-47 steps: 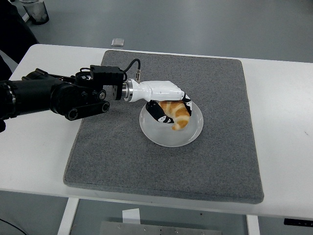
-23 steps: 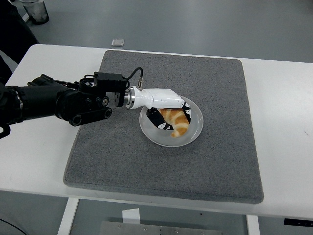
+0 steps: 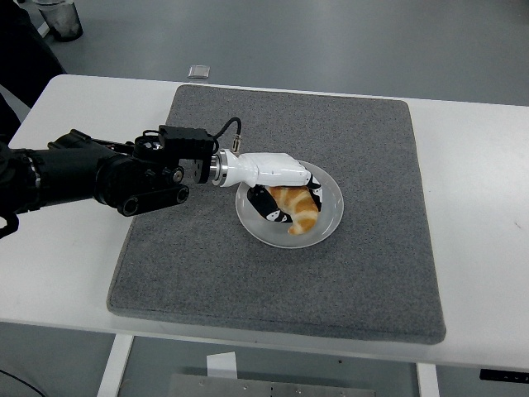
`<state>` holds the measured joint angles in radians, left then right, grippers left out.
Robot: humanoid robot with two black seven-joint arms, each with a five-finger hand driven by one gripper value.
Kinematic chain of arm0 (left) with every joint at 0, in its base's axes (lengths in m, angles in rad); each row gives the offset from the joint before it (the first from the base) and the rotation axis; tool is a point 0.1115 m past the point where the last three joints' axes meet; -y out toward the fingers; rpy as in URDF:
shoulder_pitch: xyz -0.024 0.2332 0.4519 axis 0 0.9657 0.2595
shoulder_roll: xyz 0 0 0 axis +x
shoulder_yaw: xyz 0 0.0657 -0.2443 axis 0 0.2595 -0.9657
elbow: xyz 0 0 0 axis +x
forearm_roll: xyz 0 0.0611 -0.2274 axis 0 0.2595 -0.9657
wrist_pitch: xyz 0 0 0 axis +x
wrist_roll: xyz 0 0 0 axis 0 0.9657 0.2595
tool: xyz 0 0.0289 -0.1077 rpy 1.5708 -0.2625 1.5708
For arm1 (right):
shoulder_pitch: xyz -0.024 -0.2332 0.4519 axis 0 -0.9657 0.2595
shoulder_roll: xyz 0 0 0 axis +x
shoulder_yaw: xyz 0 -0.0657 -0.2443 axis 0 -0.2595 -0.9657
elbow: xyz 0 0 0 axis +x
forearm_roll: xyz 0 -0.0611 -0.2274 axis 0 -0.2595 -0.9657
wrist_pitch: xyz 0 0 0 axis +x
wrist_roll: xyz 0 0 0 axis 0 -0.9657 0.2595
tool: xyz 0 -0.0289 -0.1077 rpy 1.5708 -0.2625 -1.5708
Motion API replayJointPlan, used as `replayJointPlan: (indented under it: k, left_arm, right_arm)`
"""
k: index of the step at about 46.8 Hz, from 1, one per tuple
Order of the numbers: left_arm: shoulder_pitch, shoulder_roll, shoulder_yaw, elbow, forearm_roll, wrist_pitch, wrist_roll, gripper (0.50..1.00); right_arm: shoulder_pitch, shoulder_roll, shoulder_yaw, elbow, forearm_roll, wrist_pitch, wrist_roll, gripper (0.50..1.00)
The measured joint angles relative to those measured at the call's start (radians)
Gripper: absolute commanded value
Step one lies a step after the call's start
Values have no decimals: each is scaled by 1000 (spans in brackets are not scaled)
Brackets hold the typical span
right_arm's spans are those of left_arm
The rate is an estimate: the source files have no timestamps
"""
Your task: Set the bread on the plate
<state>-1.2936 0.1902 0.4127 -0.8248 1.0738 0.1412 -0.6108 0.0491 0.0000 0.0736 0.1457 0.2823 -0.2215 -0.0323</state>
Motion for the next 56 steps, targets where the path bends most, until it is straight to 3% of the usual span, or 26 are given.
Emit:
replayJointPlan:
  k: [9,16,22,30,56]
  left_arm:
    - [2,0,0,0,0,0,0,514]
    - [2,0,0,0,-1,0,0,604]
    - [2,0,-1,0,-3,0,0,711]
    - [2,0,-3,-13,-14,0,0,981]
    - [-16,7,-45,-19,-70,0,0,994]
  right_arm:
    - [0,0,0,0,0,0,0,952]
    - [0,0,0,0,0,0,0,952]
    - [0,0,0,0,0,0,0,952]
    - [0,0,0,0,0,0,0,954]
    - [0,0,0,0,0,0,0,952]
